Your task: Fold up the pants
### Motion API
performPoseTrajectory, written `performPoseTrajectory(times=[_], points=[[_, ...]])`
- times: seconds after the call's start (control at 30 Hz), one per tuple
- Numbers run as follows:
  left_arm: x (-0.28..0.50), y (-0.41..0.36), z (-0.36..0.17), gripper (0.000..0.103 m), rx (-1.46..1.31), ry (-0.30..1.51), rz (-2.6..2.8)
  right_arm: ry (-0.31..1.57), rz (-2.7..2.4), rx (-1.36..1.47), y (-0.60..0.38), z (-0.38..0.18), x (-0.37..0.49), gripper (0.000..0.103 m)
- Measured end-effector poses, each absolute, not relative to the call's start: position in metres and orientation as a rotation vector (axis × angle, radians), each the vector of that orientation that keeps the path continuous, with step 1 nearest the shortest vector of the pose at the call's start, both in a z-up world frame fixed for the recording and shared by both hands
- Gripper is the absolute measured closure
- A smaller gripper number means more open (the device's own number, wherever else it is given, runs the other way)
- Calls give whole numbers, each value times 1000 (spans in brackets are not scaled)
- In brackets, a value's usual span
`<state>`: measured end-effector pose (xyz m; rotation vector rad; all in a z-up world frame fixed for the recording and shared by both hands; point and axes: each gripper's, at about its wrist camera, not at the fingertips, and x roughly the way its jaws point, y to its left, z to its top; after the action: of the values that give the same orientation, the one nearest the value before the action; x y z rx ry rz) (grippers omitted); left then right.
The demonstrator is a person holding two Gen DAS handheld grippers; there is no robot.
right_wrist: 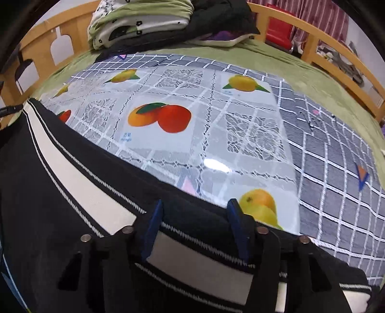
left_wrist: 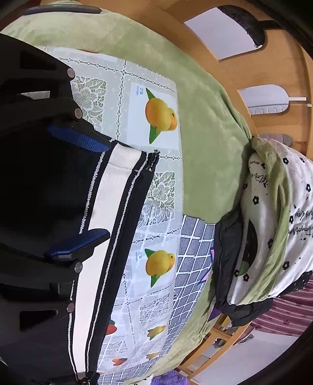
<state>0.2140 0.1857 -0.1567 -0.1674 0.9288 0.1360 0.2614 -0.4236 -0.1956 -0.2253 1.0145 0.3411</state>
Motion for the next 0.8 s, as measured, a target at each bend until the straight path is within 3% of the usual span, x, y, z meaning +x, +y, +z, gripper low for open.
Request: performPoseTrajectory(times=[0.07, 0.1, 0.2, 0.33, 0.47, 0.63, 0.8], points=[[213, 185, -155, 39, -160, 924, 135, 1027, 363, -237, -423, -197, 264, 77], [212, 185, -155, 39, -159, 922, 135, 1030, 372, -250, -421, -196, 264, 87], [211, 188, -154, 39, -164, 925, 140, 1037, 389, -282, -416, -189, 263, 99], [211, 191, -154, 39, -168, 916, 150, 981, 388, -246, -420, -172, 263, 99], [215, 196, -158, 39, -169, 921, 178, 1008, 345, -248, -417, -198, 271, 96], [211, 208, -149, 39, -116, 879, 261, 976, 262, -216, -427, -182, 257, 73], [227, 225, -156, 39, -149, 900, 258, 896, 128, -125, -467, -162, 226, 67]])
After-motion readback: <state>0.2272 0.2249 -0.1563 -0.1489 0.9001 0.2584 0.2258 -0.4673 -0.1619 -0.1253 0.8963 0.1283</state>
